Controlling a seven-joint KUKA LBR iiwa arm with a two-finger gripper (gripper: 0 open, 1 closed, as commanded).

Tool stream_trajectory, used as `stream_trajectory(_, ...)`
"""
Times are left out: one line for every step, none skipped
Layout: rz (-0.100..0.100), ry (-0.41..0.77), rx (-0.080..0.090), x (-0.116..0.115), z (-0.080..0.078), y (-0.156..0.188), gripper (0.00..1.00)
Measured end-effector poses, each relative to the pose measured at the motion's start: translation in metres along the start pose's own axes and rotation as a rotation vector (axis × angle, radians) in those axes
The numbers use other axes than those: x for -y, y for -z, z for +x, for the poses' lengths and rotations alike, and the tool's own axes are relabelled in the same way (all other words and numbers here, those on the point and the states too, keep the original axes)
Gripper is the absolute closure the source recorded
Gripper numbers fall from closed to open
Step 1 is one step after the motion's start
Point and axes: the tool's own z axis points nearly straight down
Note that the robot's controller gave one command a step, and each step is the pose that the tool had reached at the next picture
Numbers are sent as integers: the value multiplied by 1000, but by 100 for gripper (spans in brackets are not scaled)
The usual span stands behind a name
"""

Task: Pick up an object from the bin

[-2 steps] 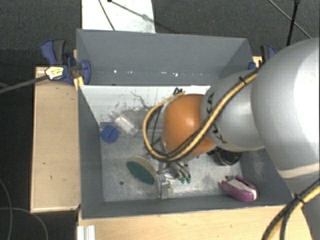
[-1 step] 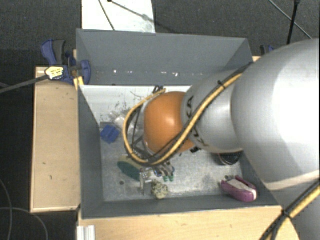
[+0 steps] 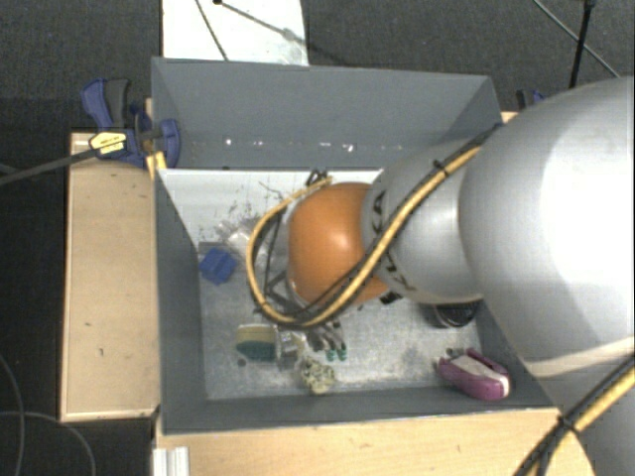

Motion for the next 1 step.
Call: stream_trajectory(-1, -42, 8, 2, -13, 133, 100)
